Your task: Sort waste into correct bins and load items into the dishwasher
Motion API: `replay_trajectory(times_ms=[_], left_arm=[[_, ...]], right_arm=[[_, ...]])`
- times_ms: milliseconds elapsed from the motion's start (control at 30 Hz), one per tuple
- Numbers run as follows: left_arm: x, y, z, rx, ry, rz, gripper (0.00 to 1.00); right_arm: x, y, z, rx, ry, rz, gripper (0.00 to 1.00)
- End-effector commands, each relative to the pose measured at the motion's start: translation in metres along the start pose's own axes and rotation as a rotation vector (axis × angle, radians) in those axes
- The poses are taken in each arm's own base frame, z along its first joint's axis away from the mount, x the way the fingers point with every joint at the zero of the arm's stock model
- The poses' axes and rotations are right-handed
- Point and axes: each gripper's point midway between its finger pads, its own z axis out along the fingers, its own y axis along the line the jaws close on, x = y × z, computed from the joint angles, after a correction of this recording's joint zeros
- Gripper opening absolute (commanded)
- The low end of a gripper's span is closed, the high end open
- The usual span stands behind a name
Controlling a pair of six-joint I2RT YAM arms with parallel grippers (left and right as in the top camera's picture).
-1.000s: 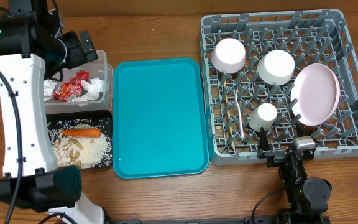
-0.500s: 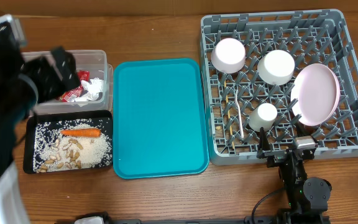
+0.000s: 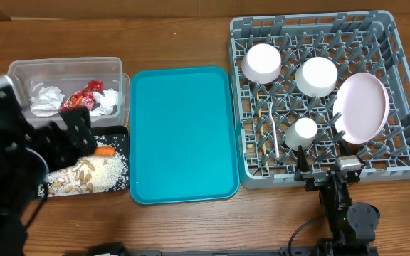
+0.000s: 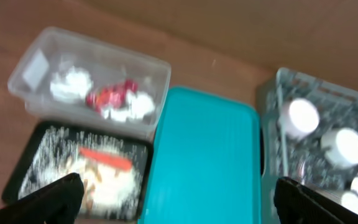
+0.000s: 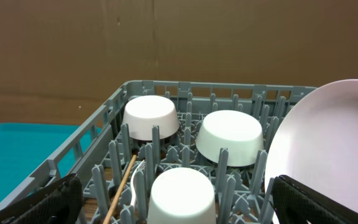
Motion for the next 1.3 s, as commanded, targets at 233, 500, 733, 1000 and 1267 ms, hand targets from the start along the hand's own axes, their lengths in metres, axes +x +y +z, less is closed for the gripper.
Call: replay_trajectory(times_ms=[233, 500, 733, 1000, 1267], left_arm=[[0.126, 0.039, 0.037, -0.064, 0.244, -0.019, 1.00], [0.197, 0.061, 0.051, -0.085, 0.323, -0.027, 1.00], [0.219, 0.064, 0.056, -0.065, 0.326, -0.031, 1.00], [0.147, 0.034, 0.077, 0.092, 0.014, -0.010, 1.00], [0.093, 0.006, 0.081, 0.238, -0.263, 0.052, 1.00]], right_arm=[[0.002, -0.001, 0.000, 0.002, -0.004, -0.007, 1.00], [0.002, -0.001, 0.000, 0.002, -0.004, -0.007, 1.00], [0.002, -0.001, 0.000, 0.002, -0.004, -0.007, 1.00], [0.002, -0.001, 0.000, 0.002, -0.004, -0.008, 1.00], [0.002, -0.001, 0.000, 0.002, -0.004, -0.008, 1.00]])
